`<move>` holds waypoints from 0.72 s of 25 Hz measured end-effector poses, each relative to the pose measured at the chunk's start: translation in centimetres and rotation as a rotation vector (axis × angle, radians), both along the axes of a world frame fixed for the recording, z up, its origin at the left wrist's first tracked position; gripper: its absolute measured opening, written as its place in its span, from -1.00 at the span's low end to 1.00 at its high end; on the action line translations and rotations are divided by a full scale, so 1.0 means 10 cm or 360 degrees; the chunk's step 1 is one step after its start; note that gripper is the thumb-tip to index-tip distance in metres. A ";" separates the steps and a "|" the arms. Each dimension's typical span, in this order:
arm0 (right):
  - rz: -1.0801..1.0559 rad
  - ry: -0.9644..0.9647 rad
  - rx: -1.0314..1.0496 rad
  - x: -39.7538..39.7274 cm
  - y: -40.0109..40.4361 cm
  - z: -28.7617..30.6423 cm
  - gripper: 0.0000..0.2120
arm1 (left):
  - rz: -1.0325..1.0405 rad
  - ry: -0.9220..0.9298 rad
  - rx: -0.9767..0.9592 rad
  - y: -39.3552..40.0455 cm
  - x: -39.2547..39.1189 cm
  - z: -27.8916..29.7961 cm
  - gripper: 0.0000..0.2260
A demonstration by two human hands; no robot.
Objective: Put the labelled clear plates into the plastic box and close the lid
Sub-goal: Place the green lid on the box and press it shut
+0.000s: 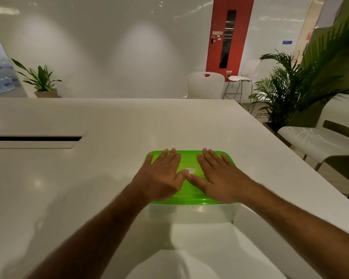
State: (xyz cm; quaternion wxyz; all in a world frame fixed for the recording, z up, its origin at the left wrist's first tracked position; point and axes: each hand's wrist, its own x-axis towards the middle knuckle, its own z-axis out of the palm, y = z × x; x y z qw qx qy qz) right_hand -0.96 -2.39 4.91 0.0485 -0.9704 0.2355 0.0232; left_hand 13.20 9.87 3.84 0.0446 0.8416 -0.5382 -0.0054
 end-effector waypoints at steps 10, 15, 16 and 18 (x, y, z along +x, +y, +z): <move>-0.0144 -0.0712 0.0417 -0.12 -0.07 0.08 -0.17 | 0.0072 0.0599 -0.0667 0.13 0.10 0.06 -0.23; -0.0621 -0.1283 0.1388 -0.37 -0.26 -0.13 0.04 | 0.0532 0.1360 -0.1139 0.30 0.20 -0.09 -0.18; -0.0705 -0.1369 0.1616 -0.39 -0.30 -0.20 0.11 | 0.0576 0.1655 -0.1213 0.32 0.21 -0.15 -0.16; -0.0749 -0.1460 0.1940 -0.41 -0.33 -0.30 -0.05 | 0.0484 0.2195 -0.1314 0.35 0.21 -0.25 -0.24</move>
